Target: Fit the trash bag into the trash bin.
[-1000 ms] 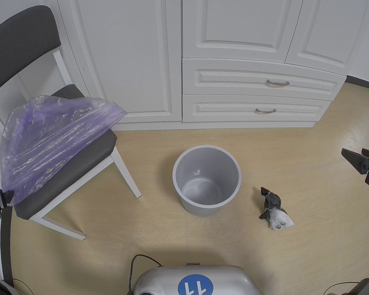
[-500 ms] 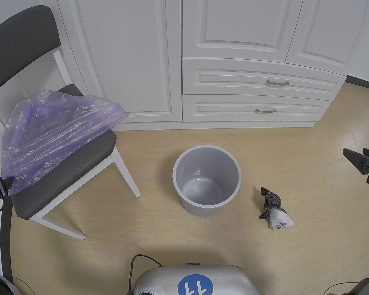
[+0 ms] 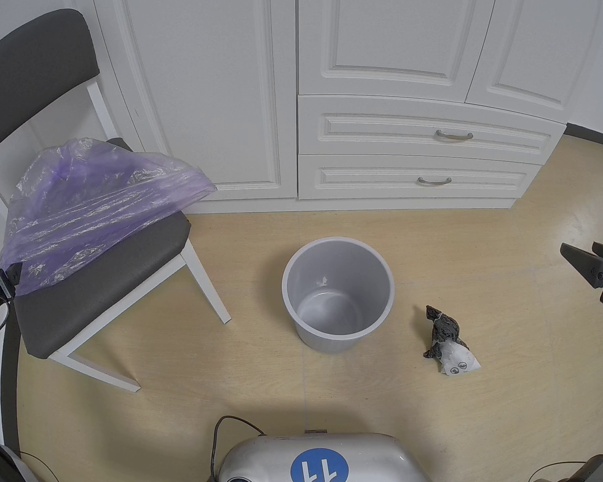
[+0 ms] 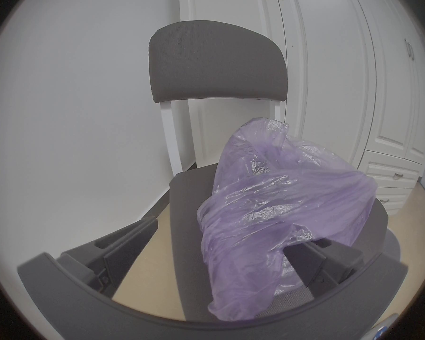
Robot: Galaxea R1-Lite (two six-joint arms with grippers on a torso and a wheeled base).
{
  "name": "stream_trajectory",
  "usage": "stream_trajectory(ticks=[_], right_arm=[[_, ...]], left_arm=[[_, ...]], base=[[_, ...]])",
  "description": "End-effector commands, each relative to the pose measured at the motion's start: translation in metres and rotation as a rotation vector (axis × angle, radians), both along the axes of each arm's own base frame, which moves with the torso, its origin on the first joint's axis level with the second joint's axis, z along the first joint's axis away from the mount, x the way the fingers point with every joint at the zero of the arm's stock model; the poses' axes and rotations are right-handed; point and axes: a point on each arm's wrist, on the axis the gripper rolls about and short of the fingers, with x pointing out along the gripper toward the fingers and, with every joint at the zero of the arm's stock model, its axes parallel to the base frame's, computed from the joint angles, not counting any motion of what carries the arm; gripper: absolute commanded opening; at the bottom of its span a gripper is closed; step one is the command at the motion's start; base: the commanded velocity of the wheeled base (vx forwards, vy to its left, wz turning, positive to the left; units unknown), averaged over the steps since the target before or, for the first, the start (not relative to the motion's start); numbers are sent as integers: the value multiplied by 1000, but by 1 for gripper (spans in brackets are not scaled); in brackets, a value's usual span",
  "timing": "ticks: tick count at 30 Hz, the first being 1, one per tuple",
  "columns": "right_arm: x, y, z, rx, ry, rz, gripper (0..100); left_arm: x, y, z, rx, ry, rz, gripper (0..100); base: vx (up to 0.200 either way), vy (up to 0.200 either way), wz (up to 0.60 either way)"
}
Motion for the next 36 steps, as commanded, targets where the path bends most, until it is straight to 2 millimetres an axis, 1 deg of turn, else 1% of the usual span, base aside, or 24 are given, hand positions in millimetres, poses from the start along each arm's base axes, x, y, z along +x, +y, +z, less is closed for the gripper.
stream_trajectory(ticks=[1, 5, 6, 10, 12, 14, 17, 18, 19, 21, 24, 26, 29, 31, 33, 34, 35, 36], right_arm=[[1, 0, -1, -2, 5, 5, 100], [-1, 0, 1, -1, -5, 5, 100], [-2, 0, 1, 0, -7, 5, 100], [-2, 0, 1, 0, -8, 7, 100], [-2, 1, -2, -2, 2, 13, 100], [-3, 3, -4, -7, 4, 29, 100], [-6, 7, -5, -11, -3, 63, 100], [-6, 7, -5, -11, -3, 63, 100], [-7, 8, -5, -12, 0, 71, 100], [-6, 9, -6, -14, 6, 74, 100], [-3, 10, -7, -16, 18, 79, 100], [2, 12, -8, -7, 28, 86, 100], [14, 32, -15, 39, 73, 142, 100], [18, 46, -17, 82, 70, 142, 100], [21, 58, -23, 85, 77, 124, 100], [21, 58, -23, 85, 77, 124, 100], [23, 63, -28, 72, 92, 128, 100], [25, 66, -33, 62, 111, 132, 100]], left_arm=[[8, 1, -13, -33, 21, -15, 100], [10, 0, -13, -26, 10, -20, 100], [11, -1, -13, -24, 7, -28, 0], [13, -7, -13, -29, 6, -49, 0], [8, -15, -12, -12, -10, -49, 0], [6, -21, -9, 12, -43, -62, 0], [5, -40, 5, 45, -87, -123, 0], [5, -40, 5, 45, -87, -123, 0], [6, -54, 17, 68, -132, -173, 0], [7, -69, 29, 89, -182, -200, 0], [7, -97, 47, 102, -254, -233, 0], [0, -121, 58, 111, -310, -302, 0], [-22, -167, 84, 119, -386, -497, 0], [-35, -186, 100, 108, -398, -558, 0], [-50, -204, 119, 73, -371, -611, 0], [-50, -204, 119, 73, -371, -611, 0], [-64, -213, 131, 49, -344, -662, 0], [-74, -217, 139, 36, -331, -702, 0]], base=[[0, 0, 0], [0, 0, 0], [0, 0, 0], [0, 0, 0], [0, 0, 0], [0, 0, 0], [0, 0, 0], [0, 0, 0], [0, 0, 0], [0, 0, 0], [0, 0, 0], [0, 0, 0], [0, 0, 0], [0, 0, 0], [0, 0, 0], [0, 0, 0], [0, 0, 0], [0, 0, 0]])
